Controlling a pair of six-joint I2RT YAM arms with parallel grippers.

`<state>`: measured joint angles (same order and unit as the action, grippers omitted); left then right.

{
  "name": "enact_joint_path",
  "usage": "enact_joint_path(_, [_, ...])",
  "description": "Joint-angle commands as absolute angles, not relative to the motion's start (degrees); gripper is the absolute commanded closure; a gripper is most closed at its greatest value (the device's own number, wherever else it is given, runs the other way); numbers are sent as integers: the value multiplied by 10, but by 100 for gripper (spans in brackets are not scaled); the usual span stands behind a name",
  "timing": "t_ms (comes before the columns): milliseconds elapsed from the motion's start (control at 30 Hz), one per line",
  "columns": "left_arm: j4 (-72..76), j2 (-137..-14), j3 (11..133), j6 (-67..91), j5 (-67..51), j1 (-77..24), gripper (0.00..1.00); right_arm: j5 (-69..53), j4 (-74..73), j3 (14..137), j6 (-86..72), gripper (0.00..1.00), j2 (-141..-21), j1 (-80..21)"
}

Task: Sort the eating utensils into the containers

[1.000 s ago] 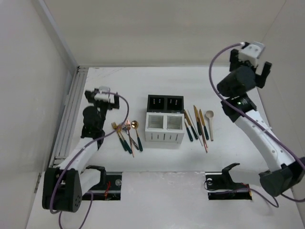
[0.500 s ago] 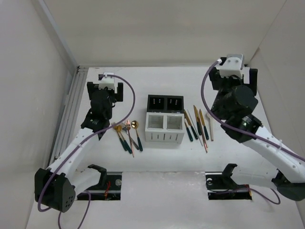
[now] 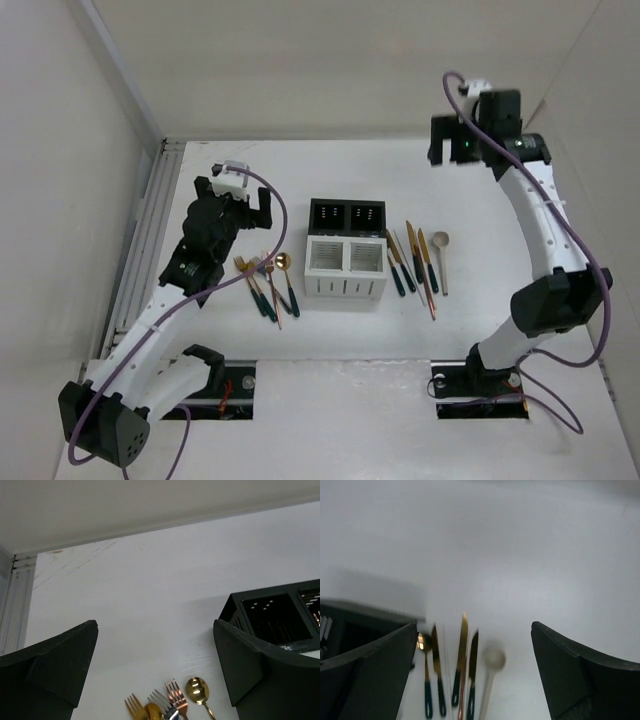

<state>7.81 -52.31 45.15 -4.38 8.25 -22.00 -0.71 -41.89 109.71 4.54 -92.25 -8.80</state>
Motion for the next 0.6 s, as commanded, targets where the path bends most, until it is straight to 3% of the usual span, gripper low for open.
enact_joint_path(0, [55,-518,468,-31,37,-221,0,-101,-523,967,-78,0,-870,-53])
enact_joint_path(133, [55,-518,450,-37,37,-221,0,-88,-495,828,-106,0,-805,-40])
enact_joint_path(233, [79,-524,442,-45,30,-221,0,-57,-500,761,-106,12,-823,-12])
enact_joint_path(267, [79,-524,435,-45,30,-221,0,-62,-500,747,-101,26,-834,-4])
enact_joint_path(300, [87,-524,435,-45,30,-221,0,-62,-495,737,-94,33,-853,1])
enact_joint_path(367, [87,-529,430,-45,30,-221,0,-62,-470,710,-94,40,-865,7])
enact_joint_path(567, [92,-529,424,-45,30,-221,0,-1,-457,693,-99,38,-882,7])
